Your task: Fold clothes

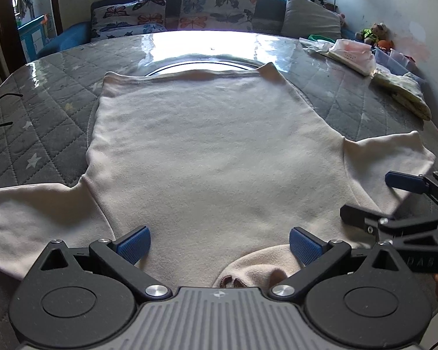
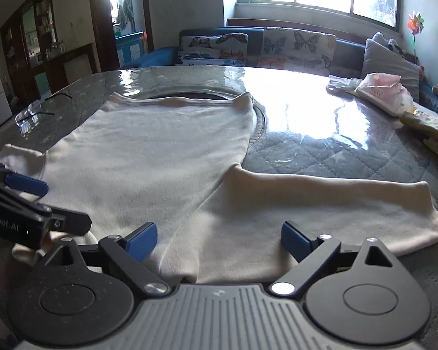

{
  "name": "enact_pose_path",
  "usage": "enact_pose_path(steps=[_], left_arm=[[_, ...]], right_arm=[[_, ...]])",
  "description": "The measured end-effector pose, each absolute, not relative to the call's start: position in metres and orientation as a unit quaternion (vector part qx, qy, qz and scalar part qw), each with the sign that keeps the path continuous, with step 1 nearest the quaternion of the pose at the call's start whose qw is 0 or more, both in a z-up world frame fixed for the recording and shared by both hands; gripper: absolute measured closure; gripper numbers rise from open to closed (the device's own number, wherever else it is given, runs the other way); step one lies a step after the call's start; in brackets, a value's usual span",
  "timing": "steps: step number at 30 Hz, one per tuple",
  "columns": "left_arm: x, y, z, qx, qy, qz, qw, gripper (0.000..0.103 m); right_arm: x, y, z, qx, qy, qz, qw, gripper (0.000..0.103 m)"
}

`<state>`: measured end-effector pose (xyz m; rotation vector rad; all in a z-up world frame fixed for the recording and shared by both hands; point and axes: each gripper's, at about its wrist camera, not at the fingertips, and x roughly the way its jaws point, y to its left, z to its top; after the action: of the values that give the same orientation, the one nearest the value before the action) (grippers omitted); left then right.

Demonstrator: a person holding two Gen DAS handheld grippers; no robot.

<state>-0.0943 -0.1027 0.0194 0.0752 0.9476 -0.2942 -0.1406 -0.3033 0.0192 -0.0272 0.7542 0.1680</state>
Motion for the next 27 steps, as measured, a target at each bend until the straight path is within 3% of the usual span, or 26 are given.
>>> enact_pose_path(steps=[6, 27], left_arm=[[-0.0933, -0.1052, 0.0187, 0.040, 0.457, -0.133, 0.879, 0.000], [-0.0919, -0.1104, 0.0183, 0.044, 0.460, -0.119, 0.879, 0.000]], right_arm=[[-0.1411, -0.2959, 0.0165, -0.028, 0.369, 0.082, 0.925, 0.000], [-0.1414, -0.2919, 0.0155, -0.031, 0.370, 0.079, 0.925, 0.000]])
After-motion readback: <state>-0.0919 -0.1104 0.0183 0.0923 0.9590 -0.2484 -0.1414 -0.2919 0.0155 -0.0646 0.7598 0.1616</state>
